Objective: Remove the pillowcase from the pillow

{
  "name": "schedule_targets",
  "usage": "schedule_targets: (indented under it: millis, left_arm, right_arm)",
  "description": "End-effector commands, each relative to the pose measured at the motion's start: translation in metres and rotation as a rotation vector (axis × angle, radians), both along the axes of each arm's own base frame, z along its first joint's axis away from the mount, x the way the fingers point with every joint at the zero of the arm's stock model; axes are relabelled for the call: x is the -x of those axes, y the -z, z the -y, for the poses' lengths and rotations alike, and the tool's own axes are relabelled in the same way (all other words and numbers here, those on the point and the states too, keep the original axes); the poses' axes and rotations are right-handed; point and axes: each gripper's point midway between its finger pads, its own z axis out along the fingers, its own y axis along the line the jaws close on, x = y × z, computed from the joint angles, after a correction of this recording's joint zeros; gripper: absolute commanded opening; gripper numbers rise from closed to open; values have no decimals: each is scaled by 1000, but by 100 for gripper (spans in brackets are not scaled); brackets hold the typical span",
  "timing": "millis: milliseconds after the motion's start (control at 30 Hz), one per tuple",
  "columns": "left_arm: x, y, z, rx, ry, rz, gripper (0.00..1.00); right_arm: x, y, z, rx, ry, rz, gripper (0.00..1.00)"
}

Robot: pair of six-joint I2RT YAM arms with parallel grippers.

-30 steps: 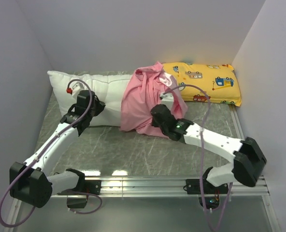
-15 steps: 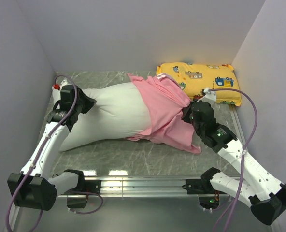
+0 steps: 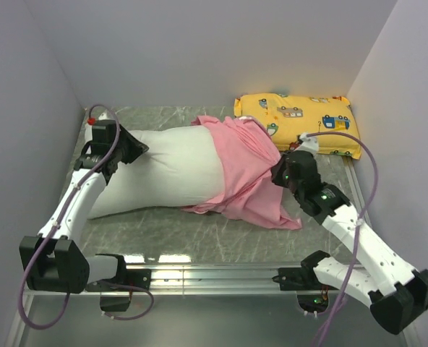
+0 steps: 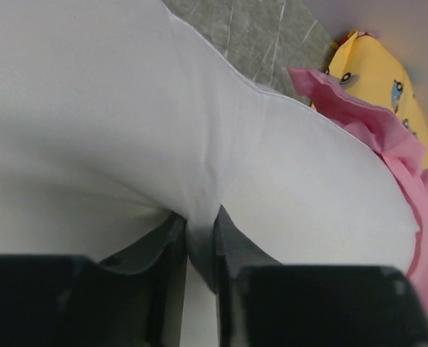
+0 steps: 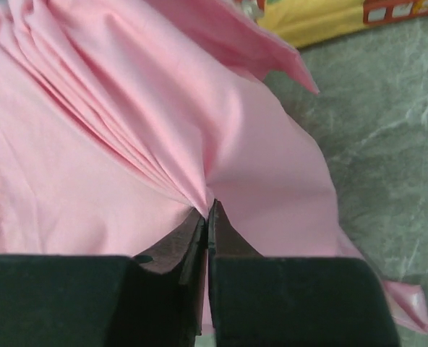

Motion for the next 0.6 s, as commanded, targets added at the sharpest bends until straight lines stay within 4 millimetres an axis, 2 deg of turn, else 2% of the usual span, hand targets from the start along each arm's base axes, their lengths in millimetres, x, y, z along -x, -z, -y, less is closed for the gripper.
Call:
schedule_targets:
  millis: [0, 33, 67, 100, 167, 200, 233, 300, 333, 433, 467, 533, 567]
  left_arm:
    - [-30, -45, -18, -114, -21, 150, 24]
    - [-28, -46, -9, -133, 6, 155, 32]
    - [-27, -50, -3, -139, 25, 168, 48]
    - [-26, -54, -4, -171, 11, 175, 56]
    - [-19, -64, 11, -194, 45, 191, 69]
    - [-18, -76, 9, -219, 19, 209, 71]
    - [-8, -78, 23, -231, 51, 200, 73]
    - [3, -83, 33, -242, 41, 201, 75]
    - [14, -86, 44, -249, 48, 212, 76]
    - [36, -67, 64, -203, 62, 184, 77]
    - [43, -47, 67, -199, 65, 149, 77]
    - [56, -33, 78, -153, 59, 128, 77]
    - [61, -14, 80, -150, 60, 102, 77]
  right_arm:
    - [-7, 31, -6, 115, 27, -44, 21]
    - [-6, 34, -11, 131, 24, -53, 30]
    - [-1, 37, -24, 145, -12, -56, 41]
    - [-1, 41, -26, 162, -4, -62, 59]
    - [1, 39, -33, 171, -18, -54, 70]
    - [4, 37, -39, 175, -34, -48, 76]
    - [4, 32, -40, 175, -31, -37, 77]
    - [12, 25, -47, 173, -61, -23, 80]
    - [14, 20, -49, 165, -67, -11, 81]
    - [26, 11, -68, 130, -137, 12, 82]
    - [29, 10, -74, 117, -155, 13, 83]
    - [38, 10, -91, 116, -205, 12, 84]
    - [39, 11, -96, 115, -208, 14, 85]
